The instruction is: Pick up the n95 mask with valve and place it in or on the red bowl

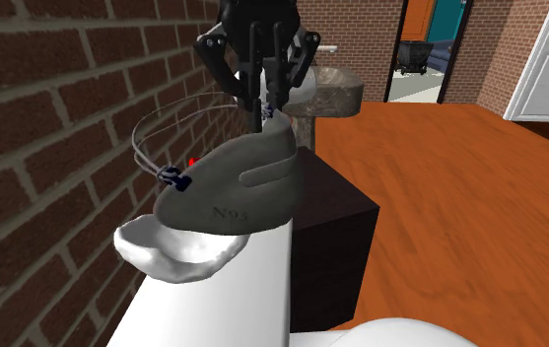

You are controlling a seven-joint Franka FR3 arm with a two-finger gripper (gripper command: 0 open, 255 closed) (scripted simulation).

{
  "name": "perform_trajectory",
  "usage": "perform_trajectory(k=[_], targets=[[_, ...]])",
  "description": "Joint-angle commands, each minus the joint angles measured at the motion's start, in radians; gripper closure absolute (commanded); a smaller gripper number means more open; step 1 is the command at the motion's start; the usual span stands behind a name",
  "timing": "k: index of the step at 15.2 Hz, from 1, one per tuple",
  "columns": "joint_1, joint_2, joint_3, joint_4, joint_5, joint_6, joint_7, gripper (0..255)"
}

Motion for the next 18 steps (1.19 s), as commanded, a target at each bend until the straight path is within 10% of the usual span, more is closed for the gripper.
perform_trajectory(k=[1, 18], targets=[[-0.003, -0.079, 0.008, -0.069, -0.024, -0.006, 0.013, 255], [-0.113, -0.777, 0.095, -0.523, -0.137, -0.247, 0.055, 255]])
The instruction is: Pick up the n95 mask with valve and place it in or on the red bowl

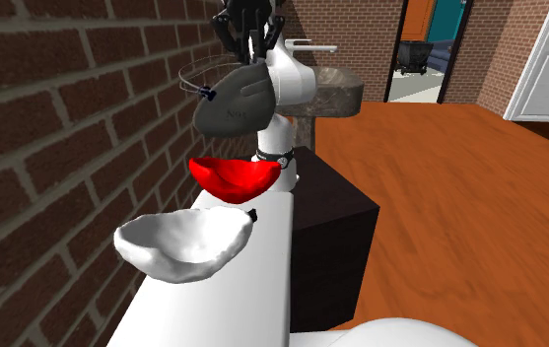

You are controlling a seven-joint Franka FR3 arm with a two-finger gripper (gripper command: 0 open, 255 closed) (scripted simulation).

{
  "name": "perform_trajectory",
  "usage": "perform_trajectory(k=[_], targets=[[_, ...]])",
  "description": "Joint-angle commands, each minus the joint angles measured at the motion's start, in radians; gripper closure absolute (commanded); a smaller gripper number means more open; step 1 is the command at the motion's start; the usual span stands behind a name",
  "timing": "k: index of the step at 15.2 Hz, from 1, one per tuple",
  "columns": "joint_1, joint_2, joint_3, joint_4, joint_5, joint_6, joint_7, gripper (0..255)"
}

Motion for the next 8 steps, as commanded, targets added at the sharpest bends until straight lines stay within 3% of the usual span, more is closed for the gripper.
perform_trajectory(k=[1, 8], targets=[[-0.019, -0.099, 0.011, -0.038, -0.006, -0.064, -0.006, 255], [-0.03, -0.134, -0.005, -0.148, -0.022, 0.012, -0.004, 255]])
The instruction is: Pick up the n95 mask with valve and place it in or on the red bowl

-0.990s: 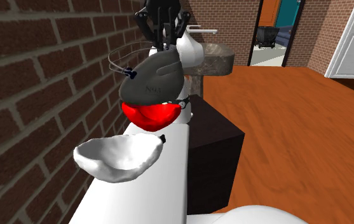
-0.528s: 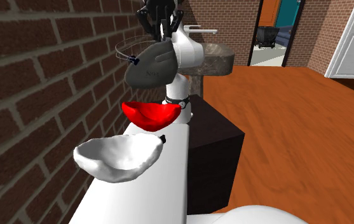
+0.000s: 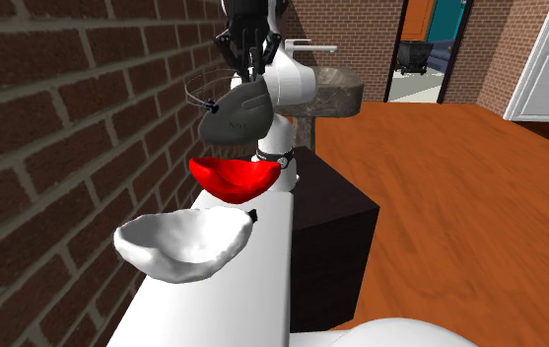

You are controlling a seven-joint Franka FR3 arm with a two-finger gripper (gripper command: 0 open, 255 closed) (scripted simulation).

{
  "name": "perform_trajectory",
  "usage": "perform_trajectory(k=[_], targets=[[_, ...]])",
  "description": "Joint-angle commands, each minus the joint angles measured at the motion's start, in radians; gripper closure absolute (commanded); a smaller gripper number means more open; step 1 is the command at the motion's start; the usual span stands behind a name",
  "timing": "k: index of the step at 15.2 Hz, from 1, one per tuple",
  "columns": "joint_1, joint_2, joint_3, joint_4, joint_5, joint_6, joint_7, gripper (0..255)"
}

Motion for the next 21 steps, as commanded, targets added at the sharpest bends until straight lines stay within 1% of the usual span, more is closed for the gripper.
perform_trajectory(k=[1, 11, 19, 20, 21], targets=[[-0.003, -0.009, -0.004, -0.029, -0.005, 0.021, 0.001, 255], [-0.02, -0.04, -0.032, -0.174, -0.034, 0.134, 0.002, 255], [-0.019, -0.04, -0.032, -0.174, -0.034, 0.134, 0.002, 255], [-0.019, -0.04, -0.032, -0.174, -0.034, 0.134, 0.002, 0], [-0.02, -0.04, -0.032, -0.174, -0.034, 0.134, 0.002, 0]])
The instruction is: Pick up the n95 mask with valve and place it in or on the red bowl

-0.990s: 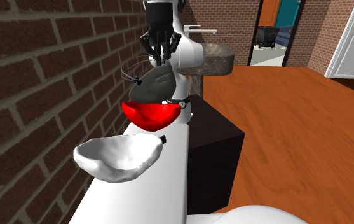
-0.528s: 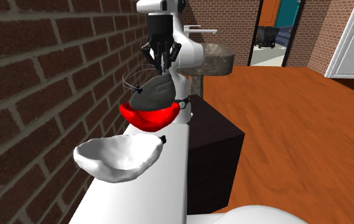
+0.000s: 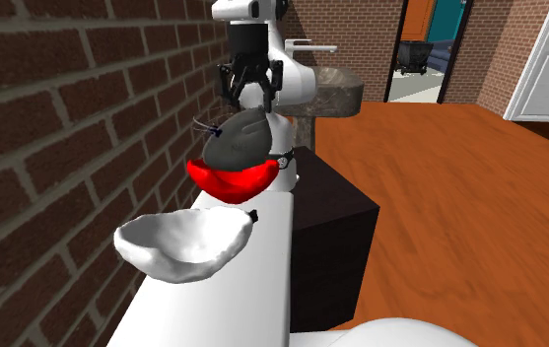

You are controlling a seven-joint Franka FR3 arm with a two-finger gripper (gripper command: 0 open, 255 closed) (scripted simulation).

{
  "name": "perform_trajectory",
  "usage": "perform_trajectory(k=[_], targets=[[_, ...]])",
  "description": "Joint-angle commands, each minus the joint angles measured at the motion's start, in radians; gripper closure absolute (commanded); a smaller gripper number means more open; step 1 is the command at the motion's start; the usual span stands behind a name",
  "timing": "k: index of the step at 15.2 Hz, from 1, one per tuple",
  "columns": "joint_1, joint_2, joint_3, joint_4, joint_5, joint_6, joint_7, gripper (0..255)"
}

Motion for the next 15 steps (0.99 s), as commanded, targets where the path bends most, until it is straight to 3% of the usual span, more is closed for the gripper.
perform_trajectory(k=[1, 4, 8, 15], targets=[[0.0, 0.0, 0.0, 0.0, 0.0, 0.0, 0.0, 0], [0.0, 0.0, 0.0, 0.0, 0.0, 0.0, 0.0, 0], [0.015, 0.025, 0.026, 0.137, 0.027, -0.112, -0.003, 0], [0.015, 0.025, 0.026, 0.137, 0.027, -0.112, -0.003, 0]])
